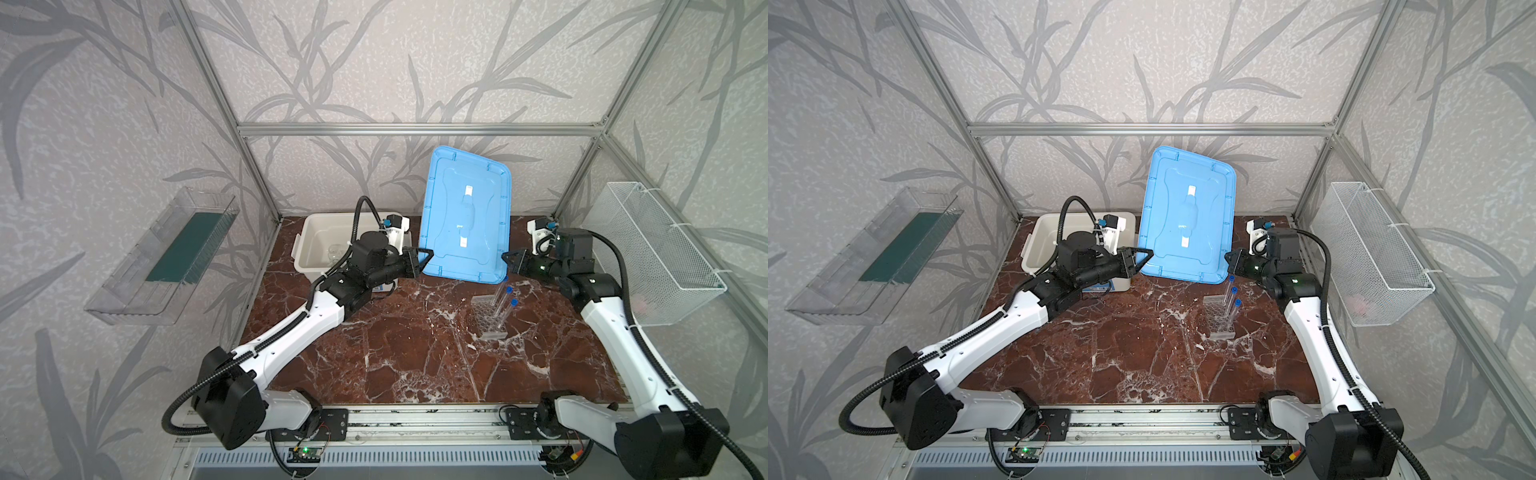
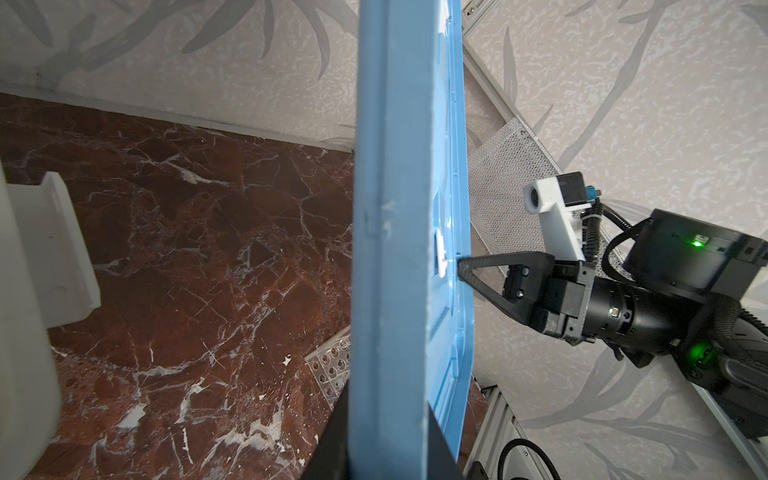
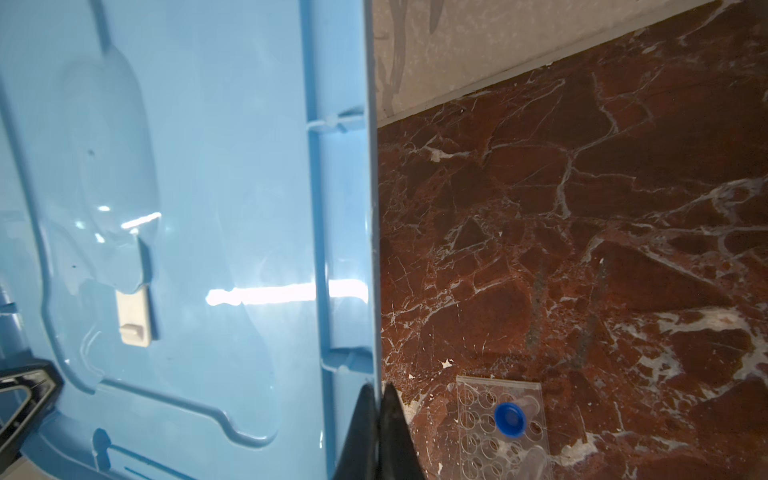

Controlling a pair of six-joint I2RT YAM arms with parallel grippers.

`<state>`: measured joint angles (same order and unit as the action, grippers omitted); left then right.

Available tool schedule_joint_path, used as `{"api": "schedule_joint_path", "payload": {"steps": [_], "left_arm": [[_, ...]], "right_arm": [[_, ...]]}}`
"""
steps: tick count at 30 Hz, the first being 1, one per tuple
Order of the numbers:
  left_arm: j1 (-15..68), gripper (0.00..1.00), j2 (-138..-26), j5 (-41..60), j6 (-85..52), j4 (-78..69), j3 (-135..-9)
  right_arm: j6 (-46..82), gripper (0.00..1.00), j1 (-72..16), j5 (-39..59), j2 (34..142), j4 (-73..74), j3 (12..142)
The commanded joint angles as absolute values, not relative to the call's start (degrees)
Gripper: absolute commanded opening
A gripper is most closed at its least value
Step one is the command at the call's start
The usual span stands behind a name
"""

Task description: Organize the chemistry lab equipment

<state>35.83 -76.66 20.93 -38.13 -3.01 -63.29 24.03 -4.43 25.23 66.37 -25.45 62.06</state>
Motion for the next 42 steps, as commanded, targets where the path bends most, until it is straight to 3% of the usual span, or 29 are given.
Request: {"api": "schedule_joint_path", "payload": {"steps": [1,4,7,9,10,11,18,25,28,34,42], "left_arm": [[35.97,0.14,-75.95,18.61,-35.89,-0.27,-64.45],[35.96,0.07,-75.37,16.79,-34.13,1.94,-64.86],[36.09,0.03,-74.22,13.89,-30.89,5.2,-65.61],[36.68,0.02,-73.15,10.29,-26.06,8.95,-67.12],[37.71,0.02,-72.59,6.88,-22.77,11.56,-68.3],[38.92,0.02,-72.36,4.0,-19.41,13.74,-69.36],[42.38,0.01,-70.01,-9.95,-4.33,18.54,-71.62],[49.6,0.0,-67.4,-22.44,11.56,12.65,-68.98],[51.63,0.0,-67.84,-28.32,15.64,11.6,-67.97],[54.36,0.0,-66.04,-28.91,17.78,7.05,-64.45],[56.57,0.0,-66.7,-32.18,19.63,6.23,-61.65]], "right_arm": [[24.54,0.01,-6.49,27.16,66.82,-20.92,62.58],[25.18,0.24,-6.95,27.46,67.45,-20.19,62.71],[26.02,0.69,-6.94,26.49,68.02,-21.29,63.94],[26.63,0.82,-6.94,24.78,67.79,-22.77,66.05],[26.78,0.96,-6.94,24.4,67.6,-23.23,67.12],[27.1,1.0,-6.9,23.93,67.38,-24.01,68.53],[32.59,0.99,-6.86,29.32,69.92,-27.68,82.57],[36.91,0.99,-6.43,33.55,76.35,-34.42,99.14],[41.38,0.99,-6.42,36.64,76.73,-32.4,99.73],[39.89,0.99,-6.42,35.33,80.02,-40.36,102.92],[41.26,0.99,-6.43,37.81,80.22,-36.9,98.57]]}}
